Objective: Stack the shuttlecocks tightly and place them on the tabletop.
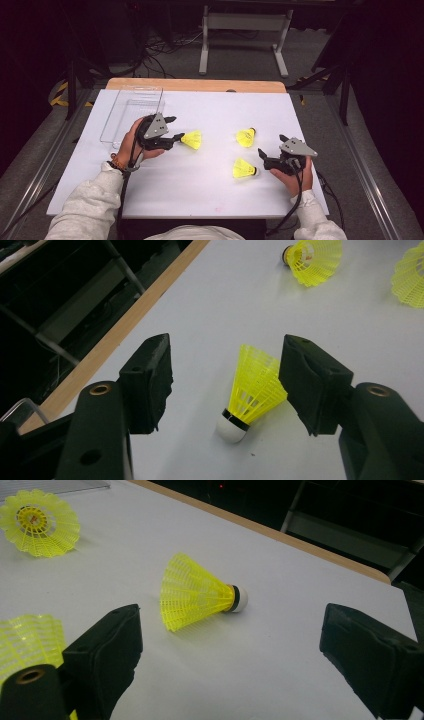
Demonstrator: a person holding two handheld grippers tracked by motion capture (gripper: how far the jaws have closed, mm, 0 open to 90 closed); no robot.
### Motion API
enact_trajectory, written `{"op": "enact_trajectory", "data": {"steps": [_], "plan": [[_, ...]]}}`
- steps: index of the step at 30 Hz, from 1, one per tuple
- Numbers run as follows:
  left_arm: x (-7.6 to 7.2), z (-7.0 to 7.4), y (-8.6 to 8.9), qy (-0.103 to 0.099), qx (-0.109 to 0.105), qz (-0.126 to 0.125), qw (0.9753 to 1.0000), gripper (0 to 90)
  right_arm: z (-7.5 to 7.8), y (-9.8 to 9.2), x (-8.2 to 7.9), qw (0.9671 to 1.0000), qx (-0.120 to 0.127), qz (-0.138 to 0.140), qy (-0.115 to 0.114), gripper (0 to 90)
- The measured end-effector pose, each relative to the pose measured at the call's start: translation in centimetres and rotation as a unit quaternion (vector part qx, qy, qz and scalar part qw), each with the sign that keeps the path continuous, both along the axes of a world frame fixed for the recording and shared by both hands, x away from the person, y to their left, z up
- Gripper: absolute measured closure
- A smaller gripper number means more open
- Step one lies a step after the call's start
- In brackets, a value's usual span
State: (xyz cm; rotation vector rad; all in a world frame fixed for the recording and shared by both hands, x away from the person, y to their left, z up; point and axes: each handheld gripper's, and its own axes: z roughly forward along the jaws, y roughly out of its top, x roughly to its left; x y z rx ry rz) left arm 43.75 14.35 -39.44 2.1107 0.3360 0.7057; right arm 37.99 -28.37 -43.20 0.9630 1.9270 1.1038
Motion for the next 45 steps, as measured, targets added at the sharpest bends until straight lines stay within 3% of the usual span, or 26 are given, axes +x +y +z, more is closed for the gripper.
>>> {"op": "enact_trajectory", "data": {"steps": [13, 27, 40, 45], "plan": [[-1.8, -0.6, 1.4, -0.022, -0.030, -0.014, 0.9992, 27.9, 0.0, 0.0, -0.1, 1.0000, -0.003, 0.000, -0.002, 11.1], [-4.1, -0.6, 3.3, -0.039, -0.074, -0.024, 0.9962, 17.2, 0.1, 0.0, -0.2, 0.9999, -0.007, 0.000, -0.007, 11.1], [-5.9, -1.3, 5.6, -0.045, -0.087, -0.015, 0.9951, 9.9, 0.2, 0.0, -0.2, 1.0000, -0.008, -0.001, -0.006, 11.1], [-6.4, -1.6, 6.6, -0.049, -0.103, -0.007, 0.9935, 9.9, 0.2, 0.1, -0.2, 0.9999, -0.010, -0.001, -0.008, 11.1]]}}
